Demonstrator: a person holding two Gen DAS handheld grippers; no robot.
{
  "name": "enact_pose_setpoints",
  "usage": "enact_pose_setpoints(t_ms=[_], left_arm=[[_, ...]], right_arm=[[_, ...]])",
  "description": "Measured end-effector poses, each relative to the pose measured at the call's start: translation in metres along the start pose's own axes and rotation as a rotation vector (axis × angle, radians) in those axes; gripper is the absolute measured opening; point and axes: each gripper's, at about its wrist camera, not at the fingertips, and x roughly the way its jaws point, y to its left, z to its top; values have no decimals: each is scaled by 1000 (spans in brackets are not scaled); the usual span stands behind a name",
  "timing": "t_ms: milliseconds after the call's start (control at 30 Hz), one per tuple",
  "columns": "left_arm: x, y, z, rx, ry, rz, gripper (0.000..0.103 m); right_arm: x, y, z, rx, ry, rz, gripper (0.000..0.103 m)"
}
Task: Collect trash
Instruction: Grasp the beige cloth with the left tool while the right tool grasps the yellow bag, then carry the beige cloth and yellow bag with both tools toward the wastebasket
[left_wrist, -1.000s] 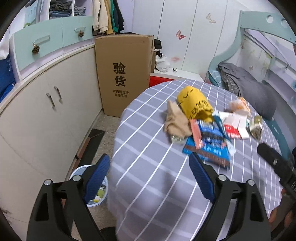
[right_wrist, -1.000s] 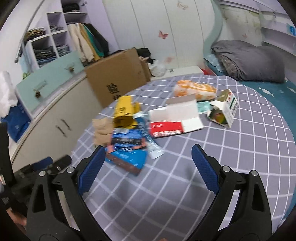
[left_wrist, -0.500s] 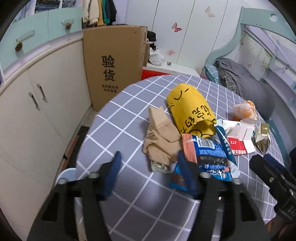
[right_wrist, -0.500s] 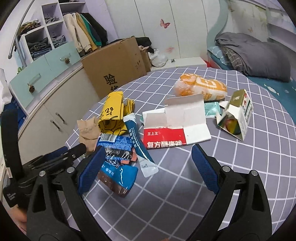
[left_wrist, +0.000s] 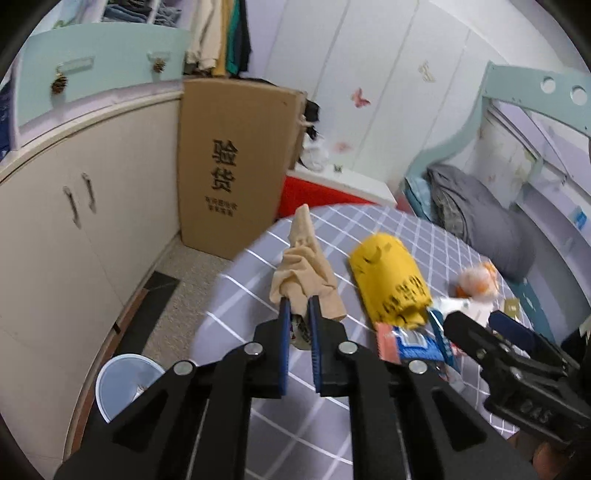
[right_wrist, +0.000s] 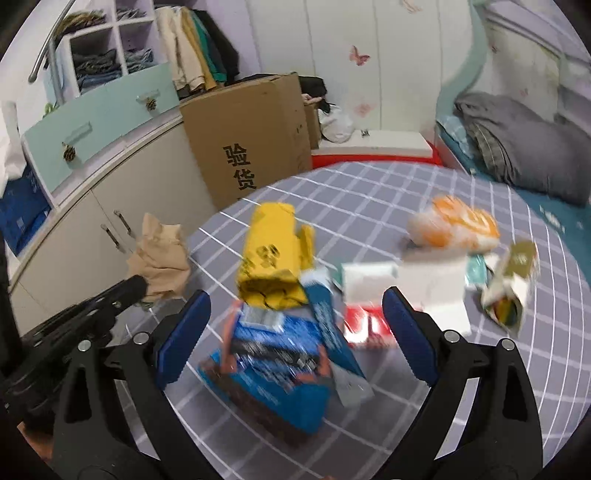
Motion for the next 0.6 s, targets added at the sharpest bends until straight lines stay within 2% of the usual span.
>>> enact_pose_setpoints(t_ms=[100, 267, 333, 400, 433, 467, 500, 600], left_arm=[[-1, 12, 4, -7, 2, 14, 9], [-3, 36, 5, -41, 10, 25, 9], [-5, 42, 6, -47, 3, 25, 9], [-8, 48, 5, -53, 1, 21, 9], [-10, 49, 5, -54, 0, 21, 9], [-11, 52, 6, -56, 0, 22, 9], [-12, 54, 6, -59, 1, 21, 9], [-17, 60, 7, -66, -5, 18, 9]], right_arm=[[14, 13, 16, -50, 2, -32, 92], [57, 27, 34, -83, 97, -47, 92], [71, 32, 35, -94, 133, -46, 88], [85, 37, 36, -109, 164, -65, 63], [92, 37, 35, -107, 184, -63, 56], [96, 37, 34, -104, 200, -55, 42], [98, 37, 33, -96, 205, -35, 40], [85, 42, 34, -93, 145, -25, 37]])
